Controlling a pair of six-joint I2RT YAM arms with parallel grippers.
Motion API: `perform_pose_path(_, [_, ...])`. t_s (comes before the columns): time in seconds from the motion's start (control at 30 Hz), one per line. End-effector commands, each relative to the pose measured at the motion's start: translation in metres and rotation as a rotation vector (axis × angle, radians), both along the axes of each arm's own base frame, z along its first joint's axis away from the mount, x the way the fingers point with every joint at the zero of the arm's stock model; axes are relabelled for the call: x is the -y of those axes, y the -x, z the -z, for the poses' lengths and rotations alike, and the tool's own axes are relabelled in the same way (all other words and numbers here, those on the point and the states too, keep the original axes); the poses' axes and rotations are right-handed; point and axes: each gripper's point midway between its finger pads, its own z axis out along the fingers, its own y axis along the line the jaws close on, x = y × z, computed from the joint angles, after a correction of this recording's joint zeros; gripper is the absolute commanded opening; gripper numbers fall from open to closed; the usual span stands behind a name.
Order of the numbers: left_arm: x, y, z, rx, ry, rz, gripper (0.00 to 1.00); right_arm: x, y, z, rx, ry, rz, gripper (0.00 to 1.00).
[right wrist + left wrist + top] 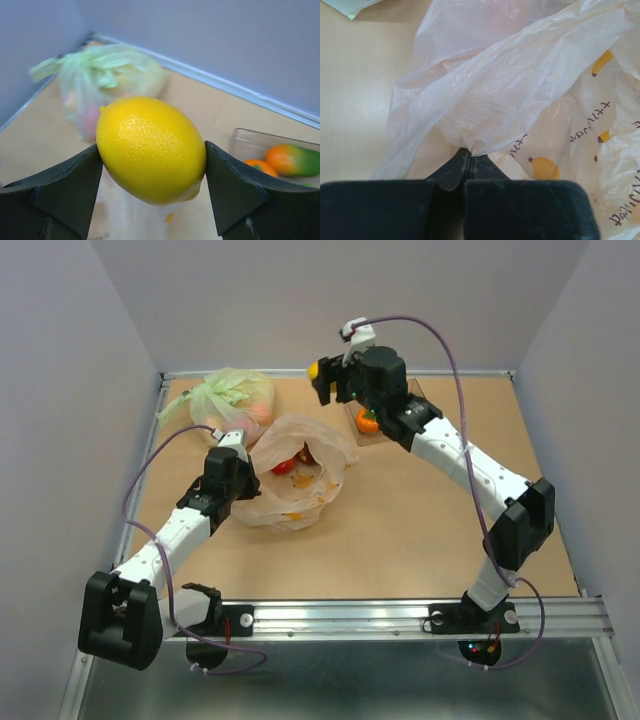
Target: Untie the knot of the plastic bag and take out the fruit
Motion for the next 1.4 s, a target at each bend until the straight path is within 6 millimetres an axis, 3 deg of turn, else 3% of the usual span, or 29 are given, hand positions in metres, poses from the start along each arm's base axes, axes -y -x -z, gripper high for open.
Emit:
perform_pose_path(0.0, [0.001, -0.012, -0.021, 0.07, 0.015, -0.002, 0.0, 0.075, -0.074, 0.004, 0.013, -0.018, 0.268, 0.16])
perform_pose_path(0.03, [0.001, -0.012, -0.021, 0.07, 0.015, -0.002, 0.0, 0.088, -0.091, 0.026, -0.016, 0.01, 0.304, 0.16])
perform_pose_path(0.07, [0.001, -0.012, -0.021, 0.07, 0.016, 0.0, 0.0, 0.094, -0.098, 0.036, -0.028, 0.024, 0.316, 0.16])
perform_pose_path(0.27, [0.001, -0.012, -0.019, 0.07, 0.011, 0.001, 0.0, 0.116, -0.146, 0.115, -0.117, 0.141, 0.331, 0.15])
perform_pose_path(0.37, [0.001, -0.012, -0.017, 0.063, 0.007, 0.004, 0.0, 0.117, -0.161, 0.134, -0.117, 0.198, 0.316, 0.15])
perform_pose_path(0.4, [0.0, -0.012, -0.017, 0.064, 0.005, 0.002, 0.0, 0.117, -0.167, 0.13, -0.095, 0.215, 0.305, 0.15])
perform_pose_path(0.43, [0.0, -0.013, -0.016, 0.063, 0.004, -0.001, 0.0, 0.114, -0.172, 0.147, -0.111, 0.237, 0.291, 0.15])
perform_pose_path(0.5, [0.0, -0.013, -0.016, 0.062, 0.001, 0.0, 0.0, 0.109, -0.18, 0.16, -0.11, 0.265, 0.267, 0.15])
perform_pose_path(0.73, [-0.002, -0.013, -0.015, 0.063, -0.007, -0.009, 0.0, 0.109, -0.185, 0.203, -0.15, 0.344, 0.242, 0.16])
perform_pose_path(0.9, [-0.002, -0.014, -0.014, 0.061, -0.007, -0.007, 0.0, 0.117, -0.163, 0.224, -0.214, 0.392, 0.214, 0.23])
perform_pose_path(0.97, [-0.002, -0.014, -0.014, 0.06, -0.008, -0.005, 0.0, 0.122, -0.153, 0.232, -0.24, 0.41, 0.219, 0.34])
perform_pose_path(1.0, [-0.001, -0.014, -0.015, 0.061, -0.006, -0.005, 0.0, 0.125, -0.15, 0.227, -0.235, 0.412, 0.226, 0.41])
perform_pose_path(1.1, [-0.001, -0.014, -0.015, 0.063, -0.005, -0.001, 0.0, 0.13, -0.143, 0.208, -0.217, 0.405, 0.244, 0.81])
perform_pose_path(1.13, [-0.001, -0.014, -0.016, 0.066, -0.003, -0.004, 0.0, 0.132, -0.142, 0.199, -0.205, 0.4, 0.251, 0.87])
perform_pose_path(1.2, [-0.001, -0.014, -0.016, 0.066, -0.004, -0.001, 0.0, 0.133, -0.138, 0.179, -0.187, 0.373, 0.261, 0.94])
perform_pose_path(1.23, [-0.001, -0.014, -0.017, 0.069, -0.003, -0.001, 0.0, 0.133, -0.134, 0.158, -0.159, 0.35, 0.262, 0.99])
perform_pose_path(1.33, [-0.001, -0.014, -0.02, 0.076, 0.001, 0.0, 0.0, 0.129, -0.123, 0.129, -0.131, 0.303, 0.249, 1.0])
perform_pose_path(1.37, [0.0, -0.014, -0.02, 0.077, 0.003, 0.0, 0.0, 0.125, -0.115, 0.107, -0.104, 0.282, 0.241, 1.0])
